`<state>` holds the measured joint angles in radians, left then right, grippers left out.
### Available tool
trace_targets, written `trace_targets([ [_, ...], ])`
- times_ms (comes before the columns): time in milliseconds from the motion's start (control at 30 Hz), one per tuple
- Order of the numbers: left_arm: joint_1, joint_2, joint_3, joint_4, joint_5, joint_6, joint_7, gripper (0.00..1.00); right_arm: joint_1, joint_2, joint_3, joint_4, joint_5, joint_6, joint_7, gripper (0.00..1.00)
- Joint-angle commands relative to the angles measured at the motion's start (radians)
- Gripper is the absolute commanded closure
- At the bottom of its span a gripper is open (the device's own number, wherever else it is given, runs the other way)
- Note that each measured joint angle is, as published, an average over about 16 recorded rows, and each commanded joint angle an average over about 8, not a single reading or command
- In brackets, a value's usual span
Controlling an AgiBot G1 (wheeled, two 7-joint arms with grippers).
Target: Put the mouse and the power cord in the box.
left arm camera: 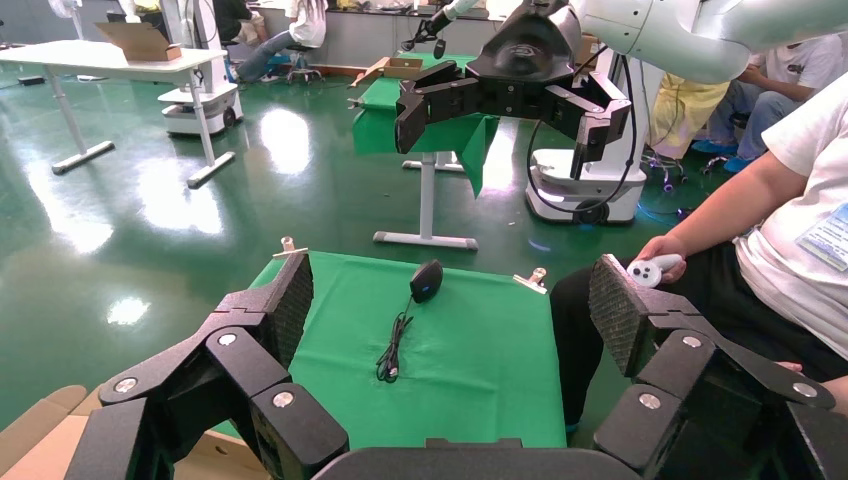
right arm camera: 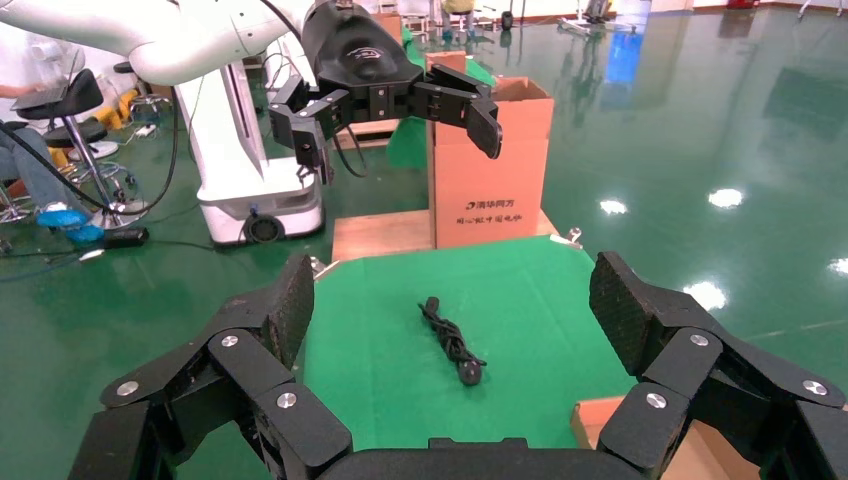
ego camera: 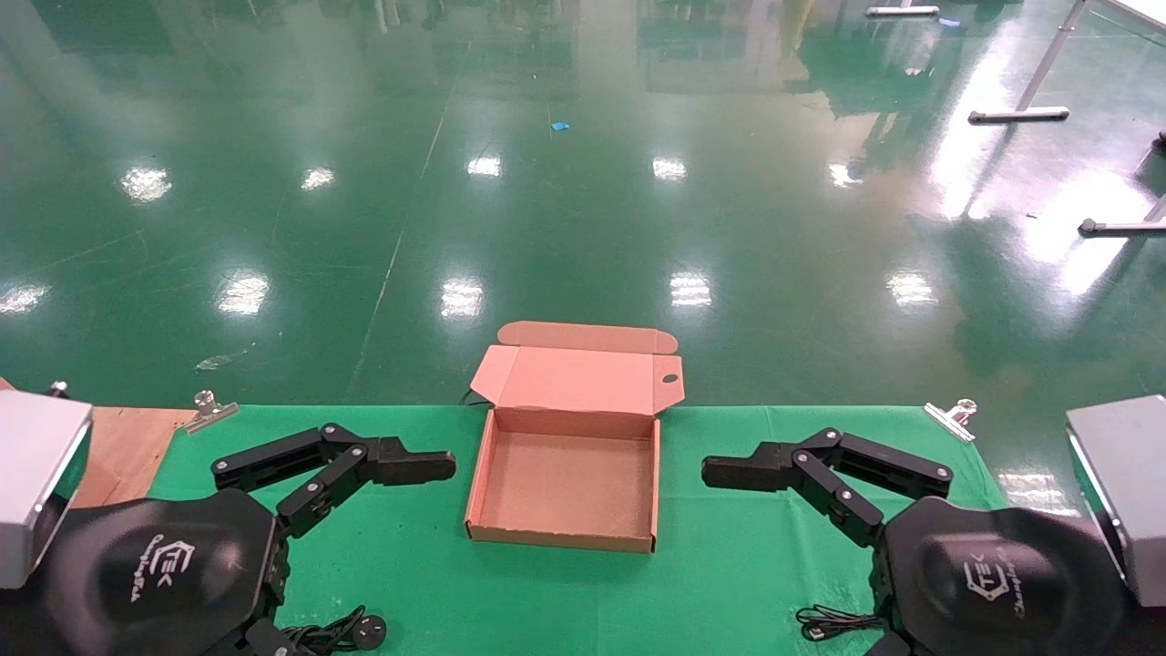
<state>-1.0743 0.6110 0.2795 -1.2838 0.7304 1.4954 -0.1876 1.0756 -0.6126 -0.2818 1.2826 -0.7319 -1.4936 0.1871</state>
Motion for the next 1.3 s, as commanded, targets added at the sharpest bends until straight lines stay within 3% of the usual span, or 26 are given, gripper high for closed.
trace_targets([
  [33, 0.0, 0.0, 0.0, 0.0, 0.0, 0.0, 0.0, 0.0, 0.0, 0.0, 0.0, 0.0, 0.0, 0.0, 0.0, 0.0],
  [1033, -0.001, 0.006, 0.002, 0.003, -0.003, 0.0, 0.003, 0.0, -0.004, 0.001, -0.001, -0.005, -0.003, 0.0, -0.003, 0.0],
  [1167, -0.007, 0.035, 0.018, 0.024, 0.013, 0.012, 0.015, 0.0, -0.015, 0.011, -0.014, -0.032, -0.047, -0.011, -0.035, 0.0],
  [1300, -0.044, 0.079, 0.066, 0.087, 0.088, 0.037, 0.039, 0.0, -0.006, 0.026, -0.05, -0.077, -0.166, -0.031, -0.102, 0.0],
])
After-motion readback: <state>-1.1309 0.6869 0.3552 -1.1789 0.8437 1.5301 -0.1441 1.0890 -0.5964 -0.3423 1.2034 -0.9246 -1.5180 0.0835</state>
